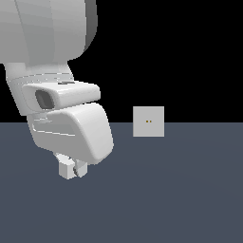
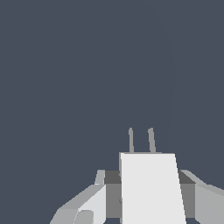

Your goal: Plug the charger into the wall socket.

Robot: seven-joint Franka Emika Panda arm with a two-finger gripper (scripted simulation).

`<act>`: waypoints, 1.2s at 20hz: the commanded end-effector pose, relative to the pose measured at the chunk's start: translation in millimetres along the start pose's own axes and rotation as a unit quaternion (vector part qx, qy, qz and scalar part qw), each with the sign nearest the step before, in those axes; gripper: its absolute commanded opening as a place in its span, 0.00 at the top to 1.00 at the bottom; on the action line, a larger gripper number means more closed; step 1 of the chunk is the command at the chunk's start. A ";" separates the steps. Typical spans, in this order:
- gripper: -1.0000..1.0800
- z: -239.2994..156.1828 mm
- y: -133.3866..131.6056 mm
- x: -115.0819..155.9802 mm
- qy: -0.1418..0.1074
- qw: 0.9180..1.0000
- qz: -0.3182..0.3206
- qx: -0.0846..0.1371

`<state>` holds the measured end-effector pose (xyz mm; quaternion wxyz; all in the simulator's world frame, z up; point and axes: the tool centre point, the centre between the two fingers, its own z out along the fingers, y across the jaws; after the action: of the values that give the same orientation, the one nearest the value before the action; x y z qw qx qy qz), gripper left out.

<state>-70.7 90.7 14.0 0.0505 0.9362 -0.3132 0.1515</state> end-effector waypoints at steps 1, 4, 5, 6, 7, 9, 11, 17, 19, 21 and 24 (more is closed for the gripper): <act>1.00 -1.0 3.9 4.3 0.000 1.000 -0.007 0.003; 1.00 -2.7 10.3 11.4 0.001 1.000 -0.021 0.007; 1.00 -3.3 12.8 14.3 0.001 1.000 -0.026 0.009; 1.00 -4.0 15.4 17.4 0.001 0.999 -0.032 0.011; 1.00 -4.7 18.2 20.7 0.001 0.999 -0.038 0.013; 1.00 -6.2 23.8 28.0 0.001 0.999 -0.051 0.017; 1.00 -7.7 29.7 35.9 0.002 0.998 -0.065 0.022; 1.00 -12.2 46.5 62.2 0.003 0.993 -0.108 0.036; 1.00 -13.5 51.2 70.7 0.003 0.992 -0.121 0.040; 1.00 -14.6 55.5 78.9 0.004 0.990 -0.134 0.045; 1.00 -16.3 61.1 90.7 0.004 0.987 -0.152 0.051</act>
<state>-45.5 -1.3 55.1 0.0282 0.9719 -0.1694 0.1607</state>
